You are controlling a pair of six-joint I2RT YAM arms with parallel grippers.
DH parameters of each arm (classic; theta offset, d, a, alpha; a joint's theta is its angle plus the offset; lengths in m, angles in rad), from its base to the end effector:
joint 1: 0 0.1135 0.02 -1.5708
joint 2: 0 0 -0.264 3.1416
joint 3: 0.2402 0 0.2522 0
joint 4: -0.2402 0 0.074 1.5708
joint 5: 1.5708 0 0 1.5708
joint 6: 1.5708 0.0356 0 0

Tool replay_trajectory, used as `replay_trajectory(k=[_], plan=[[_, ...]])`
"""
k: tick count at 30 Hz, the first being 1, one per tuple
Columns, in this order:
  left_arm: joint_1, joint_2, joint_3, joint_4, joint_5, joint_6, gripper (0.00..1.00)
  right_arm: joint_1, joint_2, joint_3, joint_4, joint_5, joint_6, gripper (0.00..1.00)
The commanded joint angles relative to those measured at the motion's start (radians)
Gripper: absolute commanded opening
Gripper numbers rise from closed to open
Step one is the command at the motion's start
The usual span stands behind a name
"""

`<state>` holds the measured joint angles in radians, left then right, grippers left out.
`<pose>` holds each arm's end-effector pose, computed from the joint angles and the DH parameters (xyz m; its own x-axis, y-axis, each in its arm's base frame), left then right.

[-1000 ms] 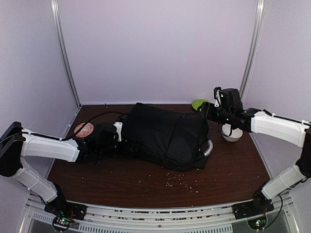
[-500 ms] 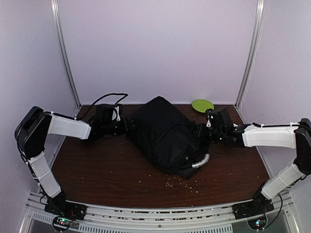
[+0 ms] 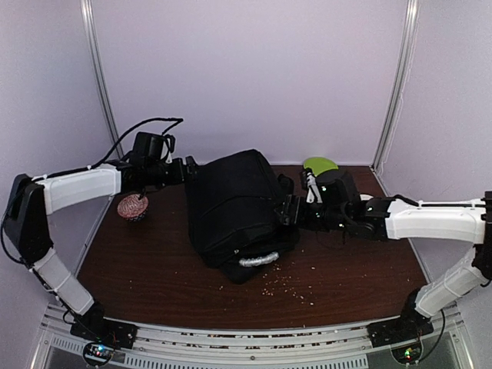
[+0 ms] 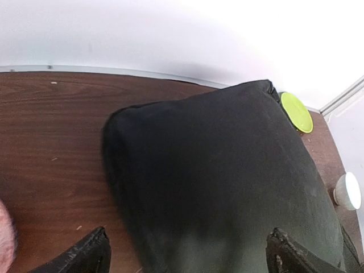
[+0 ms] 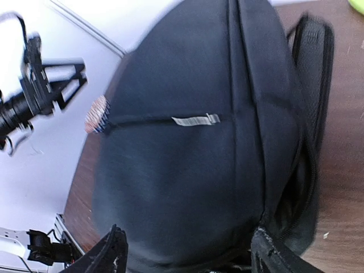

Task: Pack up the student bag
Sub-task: Adjust the student bag at the center of the board.

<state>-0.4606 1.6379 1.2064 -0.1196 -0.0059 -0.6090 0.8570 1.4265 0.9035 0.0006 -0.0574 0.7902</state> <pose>0.3393 -0.1681 0.2716 -0.6364 -0.3228 -0.7006 0.0926 0.8697 -0.4848 0.2074 0.2426 0.2497 -0.7892 0.1723 -0.5895 -0.3218 0.7015 0.6359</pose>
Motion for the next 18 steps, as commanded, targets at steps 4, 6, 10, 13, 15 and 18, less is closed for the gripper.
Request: replay_trajectory(k=[4, 6, 10, 13, 15, 18], plan=[[-0.09, -0.283, -0.202, -0.051, -0.148, 0.029, 0.98, -0.06, -0.249, -0.141, -0.09, 0.132, -0.071, 0.74], [-0.155, -0.302, -0.242, -0.051, -0.172, 0.008, 0.98, -0.093, -0.25, -0.201, -0.002, 0.073, -0.037, 0.71], [-0.249, -0.276, -0.302, -0.025, -0.193, -0.045, 0.98, -0.104, -0.172, -0.207, 0.16, -0.055, 0.043, 0.7], [-0.288, -0.235, -0.305, -0.004, -0.197, -0.063, 0.97, -0.105, -0.076, -0.191, 0.25, -0.112, 0.125, 0.7], [-0.311, -0.205, -0.275, -0.017, -0.218, -0.048, 0.97, -0.111, -0.031, -0.215, 0.351, -0.148, 0.191, 0.7], [-0.351, -0.162, -0.213, -0.048, -0.281, 0.002, 0.96, -0.123, 0.016, -0.245, 0.472, -0.184, 0.276, 0.67]])
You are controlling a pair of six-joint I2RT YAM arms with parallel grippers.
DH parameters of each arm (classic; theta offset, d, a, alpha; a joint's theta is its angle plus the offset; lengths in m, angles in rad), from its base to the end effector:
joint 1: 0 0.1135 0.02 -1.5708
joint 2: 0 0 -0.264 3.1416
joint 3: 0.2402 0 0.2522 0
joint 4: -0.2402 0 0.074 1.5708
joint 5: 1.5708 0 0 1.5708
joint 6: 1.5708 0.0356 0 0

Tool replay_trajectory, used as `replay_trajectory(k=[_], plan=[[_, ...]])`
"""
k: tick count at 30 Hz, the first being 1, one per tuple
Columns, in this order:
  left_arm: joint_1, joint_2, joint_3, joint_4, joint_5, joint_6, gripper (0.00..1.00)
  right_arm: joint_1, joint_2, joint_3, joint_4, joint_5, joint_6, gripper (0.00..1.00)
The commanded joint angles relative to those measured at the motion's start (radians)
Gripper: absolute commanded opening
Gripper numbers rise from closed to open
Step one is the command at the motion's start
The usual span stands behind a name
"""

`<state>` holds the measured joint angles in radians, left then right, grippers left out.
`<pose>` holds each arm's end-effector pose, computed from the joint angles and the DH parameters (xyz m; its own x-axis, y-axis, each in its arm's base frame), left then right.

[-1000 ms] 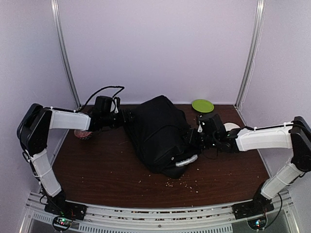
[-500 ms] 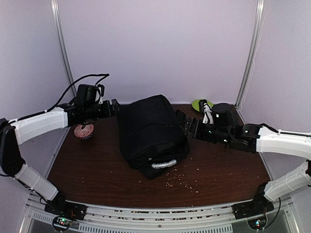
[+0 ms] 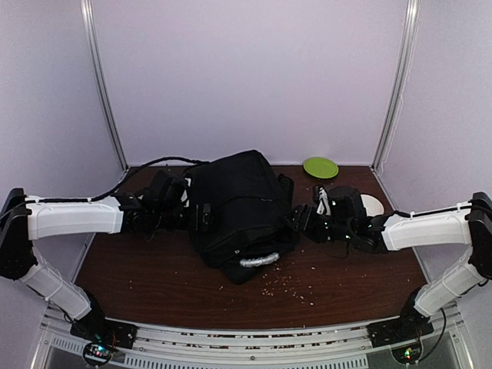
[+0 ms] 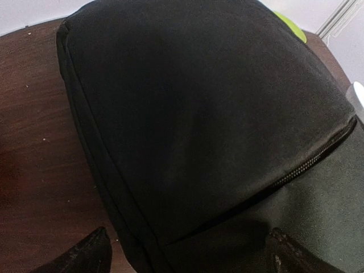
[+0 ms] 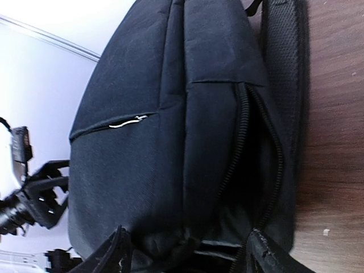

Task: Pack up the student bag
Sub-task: Adjust the student bag at the center of the board.

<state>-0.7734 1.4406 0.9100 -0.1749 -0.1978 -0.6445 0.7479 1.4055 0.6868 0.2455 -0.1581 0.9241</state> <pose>0.2269 -0.2117 0.2324 -0.7181 -0.1222 -0.6851 0.1832 0.9165 -0.3555 0.2144 0.2065 0.2080 -0.8193 0.3150 -0.4791 -0.1999 0.6262 0.7536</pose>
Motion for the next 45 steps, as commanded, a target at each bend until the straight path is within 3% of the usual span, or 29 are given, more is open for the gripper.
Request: replay_trajectory(k=[1, 7, 15, 19, 25, 30, 33, 38, 45], plan=[[-0.049, 0.056, 0.107, -0.004, -0.104, 0.059, 0.96, -0.015, 0.048, -0.036, 0.246, -0.081, 0.161, 0.65], [-0.092, 0.228, 0.222, -0.082, -0.116, 0.133, 0.93, -0.042, 0.05, -0.11, 0.332, -0.066, 0.215, 0.39], [-0.113, 0.328, 0.241, -0.087, -0.132, 0.165, 0.91, -0.045, -0.071, -0.063, -0.007, 0.072, 0.016, 0.0], [-0.126, 0.362, 0.255, -0.087, -0.135, 0.182, 0.91, -0.045, -0.094, -0.025, -0.193, 0.191, -0.11, 0.0], [-0.155, 0.41, 0.277, -0.083, -0.127, 0.199, 0.91, -0.054, -0.017, -0.05, -0.246, 0.233, -0.17, 0.0], [-0.159, 0.401, 0.284, -0.088, -0.11, 0.193, 0.91, -0.05, -0.096, -0.064, -0.249, 0.211, -0.189, 0.43], [-0.159, 0.353, 0.283, -0.09, -0.099, 0.186, 0.94, -0.014, -0.216, -0.084, -0.244, 0.23, -0.228, 0.52], [-0.161, 0.226, 0.281, -0.098, -0.053, 0.16, 0.97, 0.104, -0.361, -0.117, -0.228, 0.247, -0.294, 0.54], [-0.184, -0.008, 0.111, -0.094, -0.062, 0.085, 0.98, 0.25, -0.339, -0.163, -0.138, 0.264, -0.282, 0.51]])
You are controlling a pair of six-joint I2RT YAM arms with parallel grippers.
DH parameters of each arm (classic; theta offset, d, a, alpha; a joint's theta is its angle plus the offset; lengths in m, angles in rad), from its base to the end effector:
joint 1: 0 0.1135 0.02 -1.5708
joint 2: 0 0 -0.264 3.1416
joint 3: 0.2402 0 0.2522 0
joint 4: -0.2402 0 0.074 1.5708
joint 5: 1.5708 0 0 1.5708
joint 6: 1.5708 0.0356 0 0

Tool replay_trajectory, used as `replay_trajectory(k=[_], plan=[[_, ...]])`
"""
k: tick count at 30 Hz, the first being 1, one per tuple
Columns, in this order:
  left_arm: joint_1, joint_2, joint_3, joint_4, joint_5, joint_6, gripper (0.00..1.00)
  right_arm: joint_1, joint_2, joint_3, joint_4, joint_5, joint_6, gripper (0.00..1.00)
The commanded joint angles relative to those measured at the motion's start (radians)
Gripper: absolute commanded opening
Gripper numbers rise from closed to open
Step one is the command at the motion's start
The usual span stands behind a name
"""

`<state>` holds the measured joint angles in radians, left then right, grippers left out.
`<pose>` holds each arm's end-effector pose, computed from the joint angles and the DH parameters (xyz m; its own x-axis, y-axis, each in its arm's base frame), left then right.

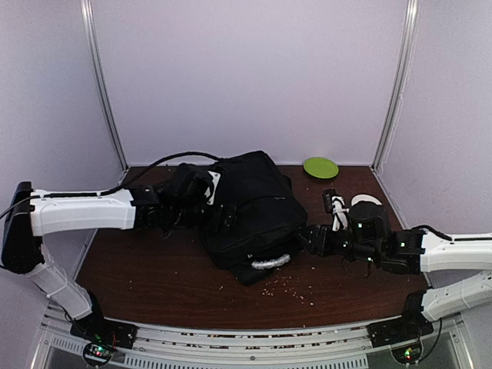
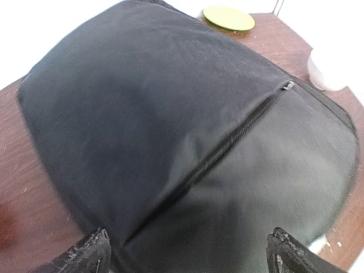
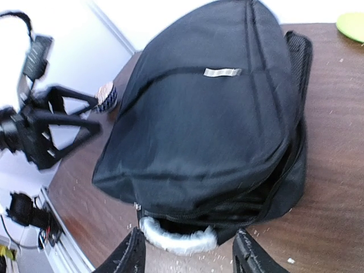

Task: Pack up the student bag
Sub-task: Adjust the student bag at the center of the board.

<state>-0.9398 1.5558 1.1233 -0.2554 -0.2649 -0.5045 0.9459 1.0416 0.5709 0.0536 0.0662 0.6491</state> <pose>0.2124 -0.2749 0.2605 -0.6469 0.0946 -0.7567 0.3967 0.8892 -0.2279 0.1379 0.1871 0.2394 -0.6566 0.1208 -0.7445 -0.4732 0.7027 0.5313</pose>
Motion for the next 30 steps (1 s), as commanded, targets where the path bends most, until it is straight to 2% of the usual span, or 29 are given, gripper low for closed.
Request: replay_trajectory(k=[1, 6, 9, 13, 16, 20, 26, 30], plan=[[-0.025, -0.157, -0.14, -0.015, -0.006, -0.071, 0.98, 0.064, 0.031, -0.061, 0.087, 0.038, 0.004, 0.51], [-0.071, -0.304, -0.337, 0.008, -0.079, -0.048, 0.98, 0.114, 0.084, -0.092, 0.196, 0.037, 0.02, 0.51], [-0.101, -0.345, -0.404, 0.052, -0.11, 0.121, 0.98, 0.136, 0.132, -0.078, 0.22, 0.039, -0.001, 0.51], [-0.132, -0.332, -0.399, 0.091, -0.133, 0.366, 0.92, 0.149, 0.185, -0.069, 0.252, 0.047, -0.019, 0.5], [-0.134, -0.309, -0.391, 0.148, -0.143, 0.493, 0.86, 0.154, 0.21, -0.064, 0.264, 0.056, -0.022, 0.5], [-0.134, -0.284, -0.416, 0.278, -0.061, 0.644, 0.76, 0.164, 0.222, -0.061, 0.275, 0.064, -0.024, 0.49], [-0.133, -0.178, -0.354, 0.285, 0.059, 0.741, 0.8, 0.17, 0.208, -0.072, 0.27, 0.073, -0.036, 0.49], [-0.132, -0.093, -0.322, 0.302, 0.037, 0.772, 0.8, 0.17, 0.194, -0.083, 0.266, 0.075, -0.04, 0.49]])
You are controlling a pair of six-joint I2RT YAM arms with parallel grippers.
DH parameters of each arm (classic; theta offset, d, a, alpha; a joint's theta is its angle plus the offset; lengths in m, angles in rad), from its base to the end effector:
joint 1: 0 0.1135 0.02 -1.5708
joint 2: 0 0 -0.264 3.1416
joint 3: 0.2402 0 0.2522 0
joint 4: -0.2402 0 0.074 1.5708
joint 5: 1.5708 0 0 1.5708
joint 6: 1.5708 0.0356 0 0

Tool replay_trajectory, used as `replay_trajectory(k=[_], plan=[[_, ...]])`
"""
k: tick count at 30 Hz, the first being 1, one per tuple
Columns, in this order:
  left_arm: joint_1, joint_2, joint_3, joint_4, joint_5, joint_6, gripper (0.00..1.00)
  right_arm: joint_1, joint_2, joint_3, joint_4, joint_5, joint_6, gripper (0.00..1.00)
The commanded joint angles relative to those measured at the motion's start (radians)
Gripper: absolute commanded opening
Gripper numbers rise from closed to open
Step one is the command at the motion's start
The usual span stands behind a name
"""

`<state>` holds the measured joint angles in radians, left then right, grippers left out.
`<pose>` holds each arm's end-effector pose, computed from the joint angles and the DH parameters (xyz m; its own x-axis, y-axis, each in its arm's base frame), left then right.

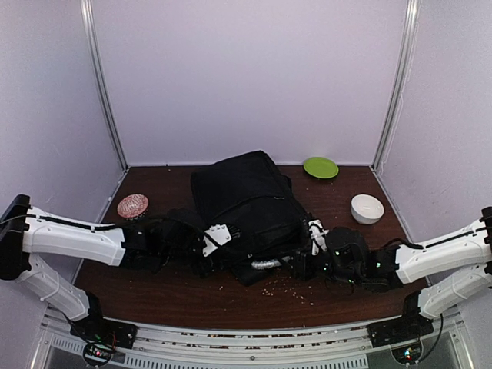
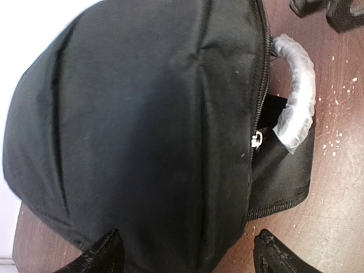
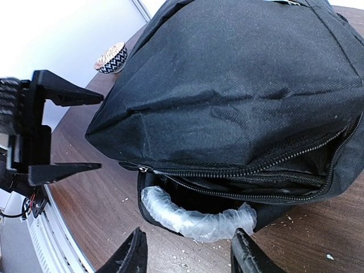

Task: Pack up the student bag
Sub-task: Adjust the student bag at the center of the board.

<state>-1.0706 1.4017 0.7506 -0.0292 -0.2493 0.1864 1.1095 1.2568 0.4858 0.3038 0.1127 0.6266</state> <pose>0.1473 -0.2512 0.2047 -0.1559 0.6597 -0.7352 0.8012 0.5198 0.2966 0.1165 0.2253 0.1877 -0.6580 -0.0146 -0.7529 -0.5670 0.6676 0.4825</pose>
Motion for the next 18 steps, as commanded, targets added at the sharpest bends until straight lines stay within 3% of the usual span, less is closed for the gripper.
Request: replay_trajectory(k=[1, 3, 13, 18], plan=[[-0.002, 0.083, 0.062, 0.077, 0.011, 0.091, 0.78, 0.007, -0.024, 0.0, 0.017, 0.027, -0.019, 0.49], [-0.001, 0.125, 0.09, 0.069, -0.002, 0.104, 0.7, 0.006, -0.028, -0.003, 0.016, 0.024, -0.021, 0.49], [0.001, 0.103, 0.135, 0.054, 0.082, 0.088, 0.02, 0.008, 0.007, 0.006, 0.028, 0.045, -0.074, 0.49], [0.003, 0.097, 0.189, -0.009, 0.13, 0.06, 0.0, 0.007, 0.028, 0.016, 0.085, 0.085, -0.07, 0.48]])
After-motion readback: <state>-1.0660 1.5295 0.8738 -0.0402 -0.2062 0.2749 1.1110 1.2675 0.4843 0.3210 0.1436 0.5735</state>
